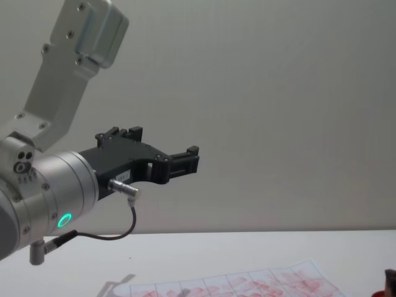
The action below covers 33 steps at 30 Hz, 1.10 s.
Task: Use the one hand to pick up the stamp and affix it onto the A4 paper.
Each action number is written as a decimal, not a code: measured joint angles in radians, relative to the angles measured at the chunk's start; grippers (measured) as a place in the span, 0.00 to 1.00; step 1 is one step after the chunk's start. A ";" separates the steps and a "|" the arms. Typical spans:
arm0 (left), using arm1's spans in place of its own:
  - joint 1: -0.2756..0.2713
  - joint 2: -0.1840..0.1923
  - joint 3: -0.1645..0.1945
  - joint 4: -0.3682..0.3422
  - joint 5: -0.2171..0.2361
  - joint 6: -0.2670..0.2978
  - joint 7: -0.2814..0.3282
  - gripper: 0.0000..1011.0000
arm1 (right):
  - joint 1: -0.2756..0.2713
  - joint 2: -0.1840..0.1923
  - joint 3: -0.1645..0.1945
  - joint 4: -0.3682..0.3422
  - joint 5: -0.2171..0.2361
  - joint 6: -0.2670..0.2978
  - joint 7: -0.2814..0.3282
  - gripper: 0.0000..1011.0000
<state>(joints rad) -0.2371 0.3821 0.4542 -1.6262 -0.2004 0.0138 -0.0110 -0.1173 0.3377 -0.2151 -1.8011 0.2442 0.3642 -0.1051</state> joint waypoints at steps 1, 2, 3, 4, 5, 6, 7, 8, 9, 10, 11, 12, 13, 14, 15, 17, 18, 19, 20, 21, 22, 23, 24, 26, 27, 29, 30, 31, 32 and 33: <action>0.000 0.000 0.000 0.000 0.000 0.000 0.000 0.99 | 0.004 -0.002 0.000 0.004 -0.002 0.003 0.004 0.99; 0.000 0.000 0.000 0.000 0.000 0.000 0.000 0.99 | 0.012 -0.005 0.000 0.015 -0.006 0.008 0.011 0.99; 0.000 0.000 0.000 0.000 0.000 0.000 0.000 0.99 | 0.015 -0.007 -0.001 0.020 -0.009 0.011 0.014 0.99; 0.000 0.000 0.000 0.000 0.000 0.000 0.000 0.99 | 0.019 -0.008 -0.001 0.024 -0.010 0.013 0.018 0.99; 0.000 0.000 0.000 0.000 0.000 0.000 0.000 0.99 | 0.025 -0.012 -0.002 0.033 -0.013 0.018 0.025 0.99; 0.000 0.000 0.000 0.000 0.000 0.000 0.000 0.99 | 0.025 -0.012 -0.002 0.033 -0.013 0.018 0.025 0.99; 0.000 0.000 0.000 0.000 0.000 0.000 0.000 0.99 | 0.031 -0.016 -0.003 0.042 -0.017 0.022 0.031 0.99; 0.000 0.000 0.000 0.000 0.000 0.000 0.000 0.99 | 0.033 -0.017 -0.003 0.045 -0.018 0.024 0.034 0.99; 0.000 0.000 0.000 0.000 0.000 0.000 0.000 0.99 | 0.038 -0.020 -0.004 0.053 -0.021 0.027 0.039 0.99; 0.000 0.000 0.000 0.000 0.000 0.000 0.000 0.99 | 0.040 -0.022 -0.004 0.056 -0.023 0.029 0.041 0.99; 0.000 0.000 0.000 0.000 0.000 0.000 0.000 0.99 | 0.043 -0.023 -0.005 0.059 -0.024 0.030 0.043 0.99; 0.000 0.000 0.000 0.000 0.000 0.000 0.000 0.99 | 0.047 -0.025 -0.005 0.065 -0.026 0.033 0.047 0.99; 0.000 0.000 0.000 0.000 0.000 0.000 0.000 0.99 | 0.048 -0.026 -0.005 0.068 -0.027 0.034 0.049 0.99; 0.000 0.000 0.000 0.000 0.000 0.000 0.000 0.99 | 0.050 -0.027 -0.006 0.070 -0.028 0.035 0.051 0.99; 0.000 0.000 0.000 0.000 0.000 0.000 0.000 0.99 | 0.053 -0.029 -0.006 0.074 -0.030 0.037 0.054 0.99; 0.000 0.000 0.000 0.000 0.000 0.000 0.000 0.99 | 0.056 -0.031 -0.007 0.079 -0.032 0.039 0.057 0.99; 0.000 0.000 0.000 0.000 0.000 0.000 0.000 0.99 | 0.058 -0.032 -0.007 0.082 -0.033 0.041 0.059 0.99; 0.000 0.000 0.000 0.000 0.000 0.000 0.000 0.99 | 0.059 -0.033 -0.007 0.084 -0.033 0.041 0.060 0.99; 0.000 0.000 0.000 0.000 0.000 0.000 0.000 0.99 | 0.060 -0.033 -0.008 0.085 -0.034 0.042 0.061 0.98; 0.000 0.000 0.000 0.000 0.000 0.000 0.000 0.99 | 0.061 -0.034 -0.008 0.087 -0.035 0.043 0.062 0.95; 0.000 0.000 0.000 0.000 0.000 0.000 0.000 0.99 | 0.063 -0.035 -0.008 0.089 -0.036 0.044 0.064 0.93; 0.000 0.000 0.000 0.000 0.000 0.000 0.000 0.99 | 0.063 -0.035 -0.008 0.090 -0.036 0.044 0.065 0.92; 0.000 0.000 0.000 0.000 0.000 0.000 0.000 0.99 | 0.064 -0.036 -0.008 0.092 -0.037 0.045 0.066 0.90; 0.000 0.000 0.000 0.000 0.000 0.000 0.000 0.99 | 0.066 -0.037 -0.008 0.095 -0.038 0.046 0.068 0.85; 0.000 0.000 0.000 0.000 0.000 0.000 0.000 0.99 | 0.067 -0.038 -0.008 0.096 -0.039 0.047 0.069 0.82; 0.000 0.000 0.000 0.000 0.000 0.000 0.000 0.99 | 0.068 -0.038 -0.009 0.098 -0.039 0.048 0.070 0.75; 0.000 0.000 0.000 0.000 0.000 0.000 0.000 0.99 | 0.069 -0.039 -0.009 0.099 -0.040 0.048 0.070 0.74; 0.000 0.000 0.000 0.000 0.000 0.000 0.000 0.99 | 0.070 -0.039 -0.009 0.100 -0.040 0.049 0.071 0.70; 0.000 0.000 0.000 0.000 0.000 0.000 0.000 0.99 | 0.070 -0.039 -0.009 0.100 -0.040 0.049 0.072 0.67; 0.000 0.000 0.000 0.000 0.000 0.000 0.000 0.99 | 0.070 -0.039 -0.009 0.101 -0.040 0.049 0.072 0.64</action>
<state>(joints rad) -0.2371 0.3821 0.4542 -1.6262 -0.2004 0.0138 -0.0109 -0.0470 0.2983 -0.2240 -1.7004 0.2040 0.4132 -0.0330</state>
